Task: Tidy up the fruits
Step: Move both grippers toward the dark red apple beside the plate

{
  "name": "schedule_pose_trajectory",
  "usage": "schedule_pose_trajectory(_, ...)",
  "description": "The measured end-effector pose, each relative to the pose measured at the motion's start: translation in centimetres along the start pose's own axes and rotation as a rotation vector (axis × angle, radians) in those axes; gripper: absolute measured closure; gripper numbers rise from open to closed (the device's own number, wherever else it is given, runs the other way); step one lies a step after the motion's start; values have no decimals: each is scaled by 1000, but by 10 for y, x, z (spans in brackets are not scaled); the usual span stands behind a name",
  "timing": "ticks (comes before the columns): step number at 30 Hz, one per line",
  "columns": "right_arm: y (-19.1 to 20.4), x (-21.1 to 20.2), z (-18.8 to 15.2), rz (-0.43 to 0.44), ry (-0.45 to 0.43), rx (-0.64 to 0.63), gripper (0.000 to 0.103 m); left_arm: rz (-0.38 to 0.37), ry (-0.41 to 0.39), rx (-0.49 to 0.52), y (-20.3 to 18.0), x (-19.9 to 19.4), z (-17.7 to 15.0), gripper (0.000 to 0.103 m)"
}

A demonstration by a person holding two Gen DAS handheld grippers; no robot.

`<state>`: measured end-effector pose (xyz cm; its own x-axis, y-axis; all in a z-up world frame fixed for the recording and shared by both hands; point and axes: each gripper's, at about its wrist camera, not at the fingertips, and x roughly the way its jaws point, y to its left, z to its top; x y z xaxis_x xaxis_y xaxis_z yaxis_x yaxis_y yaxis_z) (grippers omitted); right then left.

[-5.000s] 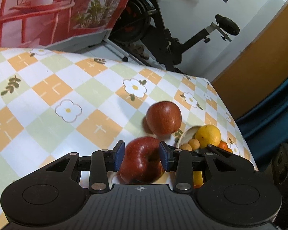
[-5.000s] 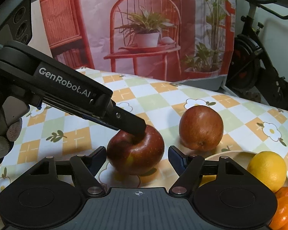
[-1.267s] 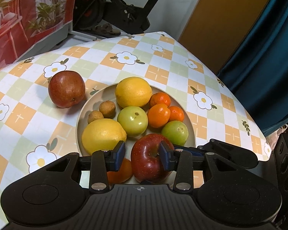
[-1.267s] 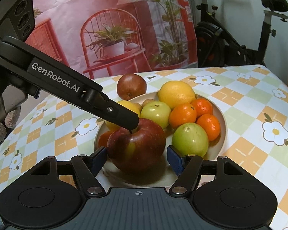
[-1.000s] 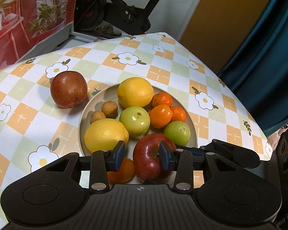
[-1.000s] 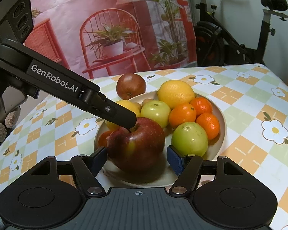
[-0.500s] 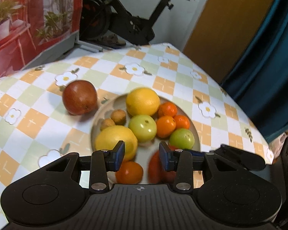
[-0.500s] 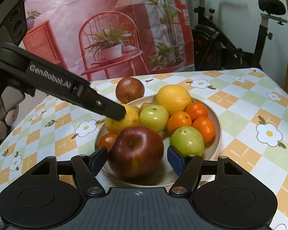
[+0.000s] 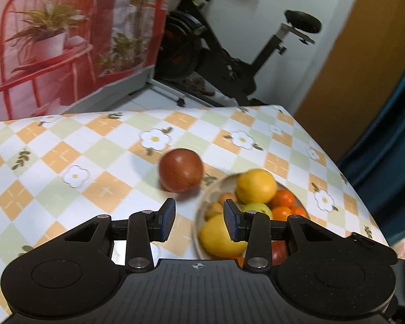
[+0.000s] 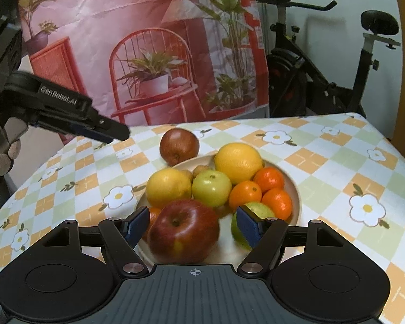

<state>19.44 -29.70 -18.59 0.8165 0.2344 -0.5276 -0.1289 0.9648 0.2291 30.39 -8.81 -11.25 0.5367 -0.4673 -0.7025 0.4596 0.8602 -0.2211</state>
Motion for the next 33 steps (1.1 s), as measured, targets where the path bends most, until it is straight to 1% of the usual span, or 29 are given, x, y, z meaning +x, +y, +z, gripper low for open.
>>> schedule_pose_trajectory(4, -2, 1, 9, -8, -13, -13, 35, 26, -25, -22, 10, -4, 7, 61)
schedule_pose_trajectory(12, -4, 12, 35, -6, -29, -19, 35, 63, -71, -10, 24, -11, 24, 61)
schedule_pose_trajectory(18, 3, 29, 61, 4, -28, -81, 35, 72, -78, 3, 30, -4, 40, 61)
schedule_pose_trajectory(23, 7, 52, 87, 28, -7, -134, 35, 59, -55, 13, 33, 16, 53, 61)
schedule_pose_trajectory(25, 8, 63, 96, 32, 11, -144, 35, 63, -42, -3, 37, 28, 57, 61)
schedule_pose_trajectory(28, 7, 79, 105, 36, 40, -156, 35, 48, -13, -50, 46, 50, 64, 61)
schedule_pose_trajectory(33, 7, 102, 111, 44, 89, -164, 35, 22, 45, -83, 56, 86, 69, 61)
